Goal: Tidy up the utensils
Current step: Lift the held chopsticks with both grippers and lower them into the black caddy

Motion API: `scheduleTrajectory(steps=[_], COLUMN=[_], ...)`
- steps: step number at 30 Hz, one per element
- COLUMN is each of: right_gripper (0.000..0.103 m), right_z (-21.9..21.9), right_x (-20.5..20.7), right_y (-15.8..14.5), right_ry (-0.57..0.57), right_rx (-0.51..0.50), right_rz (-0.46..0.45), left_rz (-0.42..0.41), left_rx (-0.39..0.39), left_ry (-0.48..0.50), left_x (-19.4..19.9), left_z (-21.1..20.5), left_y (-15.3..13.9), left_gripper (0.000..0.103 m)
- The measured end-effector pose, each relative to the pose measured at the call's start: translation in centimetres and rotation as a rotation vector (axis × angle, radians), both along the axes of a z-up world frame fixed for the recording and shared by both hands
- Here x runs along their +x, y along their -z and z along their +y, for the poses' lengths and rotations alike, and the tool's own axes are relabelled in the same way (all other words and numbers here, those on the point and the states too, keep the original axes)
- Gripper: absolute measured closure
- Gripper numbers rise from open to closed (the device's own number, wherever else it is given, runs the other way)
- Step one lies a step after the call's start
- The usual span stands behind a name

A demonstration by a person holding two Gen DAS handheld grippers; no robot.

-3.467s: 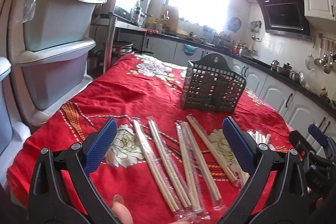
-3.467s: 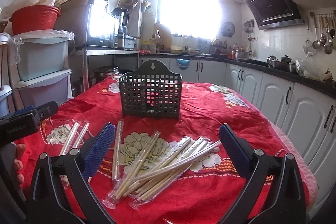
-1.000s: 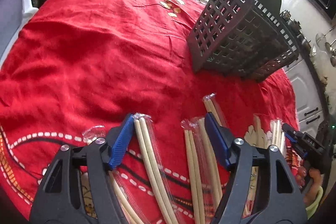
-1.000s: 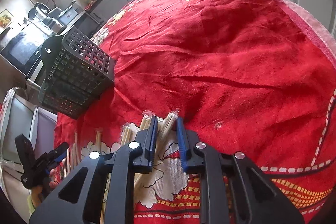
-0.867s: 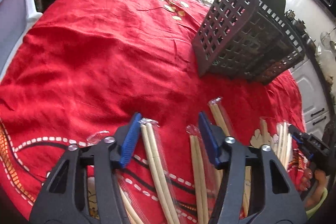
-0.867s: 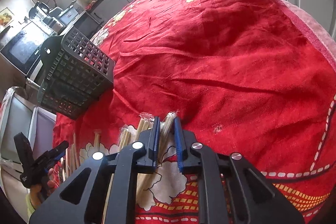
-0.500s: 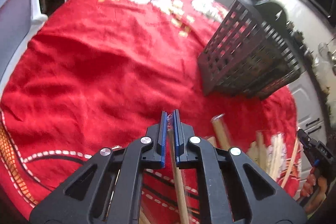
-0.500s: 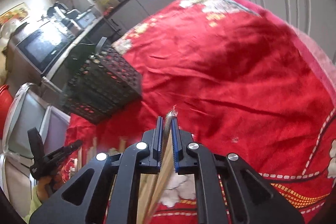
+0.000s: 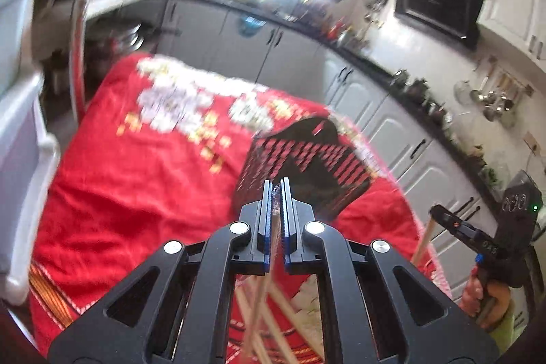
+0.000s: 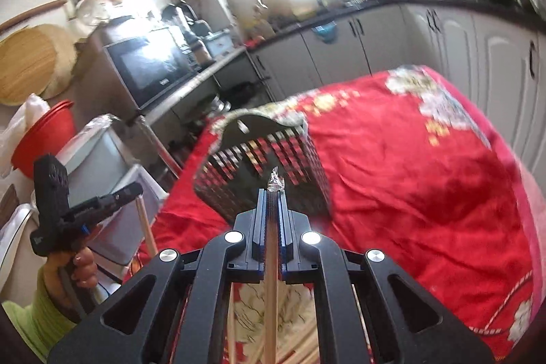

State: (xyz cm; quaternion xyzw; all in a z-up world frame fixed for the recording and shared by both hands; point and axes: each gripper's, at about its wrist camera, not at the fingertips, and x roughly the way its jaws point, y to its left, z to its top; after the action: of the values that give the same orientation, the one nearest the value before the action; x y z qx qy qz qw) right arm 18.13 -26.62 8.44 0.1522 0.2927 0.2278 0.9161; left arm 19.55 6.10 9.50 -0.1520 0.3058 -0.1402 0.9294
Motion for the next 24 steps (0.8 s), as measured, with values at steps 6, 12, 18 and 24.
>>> scheduleTrajectory(steps=[6,12,18,24], right_gripper=[0.097,0.097,0.097,0.097], right_z=[0.8,1.3,1.2,1.5], right_x=[0.0,0.6,1.7,3.3], right_y=[-3.2,-5.5,-7.4,-9.4], right_ry=[-0.002,0.013,0.04,0.064], right_rx=[-0.012,-0.034,-0.026,-0.006], right_rz=[-0.116,-0.216,-0.296,-0.37], left_rz=[-0.115,-0.212,-0.296,-0.357], left_rx=[-0.018,-0.044,-0.058,-0.025], left_ry=[0.028,0.048,0.06,0.048], left_x=[-0.2,0.7,1.4,2.4], left_z=[-1.6,-2.7,-3.5,-4.5], left_y=[-4.4,-8.4,-12.0,-14.0], left_gripper=[0.101,0.101,0.101,0.101])
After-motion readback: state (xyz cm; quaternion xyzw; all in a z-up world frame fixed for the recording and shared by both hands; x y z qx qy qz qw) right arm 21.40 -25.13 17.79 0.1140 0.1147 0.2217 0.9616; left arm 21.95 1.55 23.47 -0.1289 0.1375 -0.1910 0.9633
